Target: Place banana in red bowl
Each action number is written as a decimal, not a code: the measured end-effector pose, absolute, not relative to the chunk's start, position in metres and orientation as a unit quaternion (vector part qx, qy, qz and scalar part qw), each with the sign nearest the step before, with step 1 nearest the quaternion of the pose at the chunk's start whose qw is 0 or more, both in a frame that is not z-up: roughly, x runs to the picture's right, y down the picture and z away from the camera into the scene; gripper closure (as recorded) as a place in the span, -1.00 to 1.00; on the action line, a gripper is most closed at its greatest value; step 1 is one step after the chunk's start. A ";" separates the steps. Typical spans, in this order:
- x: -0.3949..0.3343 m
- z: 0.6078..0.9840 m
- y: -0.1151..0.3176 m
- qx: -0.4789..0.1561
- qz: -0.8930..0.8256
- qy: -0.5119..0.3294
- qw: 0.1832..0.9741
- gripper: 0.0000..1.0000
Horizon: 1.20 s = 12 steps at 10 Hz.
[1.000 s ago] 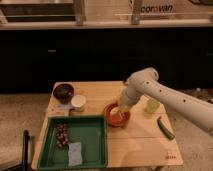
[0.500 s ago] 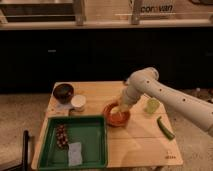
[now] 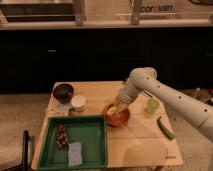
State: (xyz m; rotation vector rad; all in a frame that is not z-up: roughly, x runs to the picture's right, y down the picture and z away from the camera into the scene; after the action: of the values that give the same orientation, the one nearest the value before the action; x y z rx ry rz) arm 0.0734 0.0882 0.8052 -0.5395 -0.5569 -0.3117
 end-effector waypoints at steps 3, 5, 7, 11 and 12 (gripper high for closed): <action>0.063 0.813 0.087 -0.266 -0.174 -0.313 0.895 -0.60; 0.063 0.819 0.088 -0.271 -0.177 -0.323 0.889 -0.60; 0.067 0.822 0.090 -0.274 -0.175 -0.325 0.888 -0.60; 0.083 0.822 0.086 -0.269 -0.166 -0.320 0.893 -0.60; 0.087 0.821 0.083 -0.266 -0.164 -0.318 0.895 -0.60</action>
State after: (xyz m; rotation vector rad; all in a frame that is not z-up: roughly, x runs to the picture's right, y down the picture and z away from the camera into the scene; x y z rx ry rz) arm 0.0869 0.0830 0.8208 -0.5519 -0.6603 -0.3404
